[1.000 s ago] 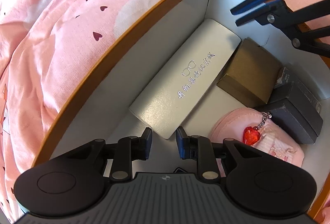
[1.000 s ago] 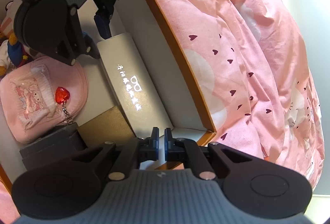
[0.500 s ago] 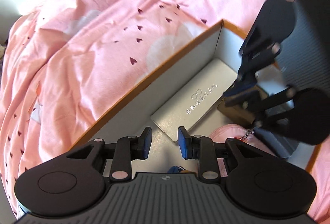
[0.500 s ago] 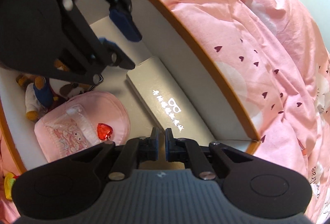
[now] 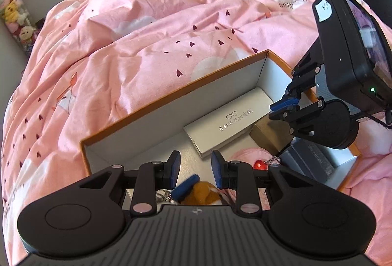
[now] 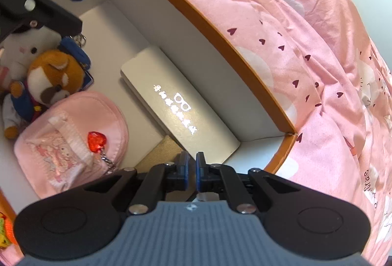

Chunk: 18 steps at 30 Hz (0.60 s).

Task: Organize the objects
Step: 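Move both grippers toward the tape measure and crocheted fruit on the bed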

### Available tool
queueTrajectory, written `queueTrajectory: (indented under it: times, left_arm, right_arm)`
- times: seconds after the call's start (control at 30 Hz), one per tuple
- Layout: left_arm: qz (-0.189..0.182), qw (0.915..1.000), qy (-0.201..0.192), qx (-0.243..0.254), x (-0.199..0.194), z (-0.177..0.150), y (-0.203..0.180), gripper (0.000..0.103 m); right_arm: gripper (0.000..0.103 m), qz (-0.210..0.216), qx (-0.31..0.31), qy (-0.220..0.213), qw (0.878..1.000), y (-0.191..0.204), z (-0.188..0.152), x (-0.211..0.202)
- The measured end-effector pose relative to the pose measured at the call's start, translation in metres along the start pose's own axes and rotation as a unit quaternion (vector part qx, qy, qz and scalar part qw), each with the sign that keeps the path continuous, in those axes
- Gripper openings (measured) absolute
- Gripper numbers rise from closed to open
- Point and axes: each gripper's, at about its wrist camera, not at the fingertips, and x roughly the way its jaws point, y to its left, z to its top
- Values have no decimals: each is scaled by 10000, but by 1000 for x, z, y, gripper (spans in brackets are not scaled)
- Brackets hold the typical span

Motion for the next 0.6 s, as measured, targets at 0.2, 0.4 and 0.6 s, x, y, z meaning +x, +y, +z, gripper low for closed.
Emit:
queueTrajectory:
  times: [0.2, 0.4, 0.6]
  left_arm:
    - [175, 9987, -377, -307, -40, -42, -16, 33]
    - [268, 9978, -532, -276, -79, -87, -43, 33]
    - [-99, 9991, -400, -111, -84, -108, -52, 33]
  right_arm:
    - [6, 33, 227, -653, 9976, 27, -13, -44]
    - [9, -58, 431, -1480, 9880, 68, -39, -100]
    - [35, -317, 969, -2219, 9697, 109, -73, -133]
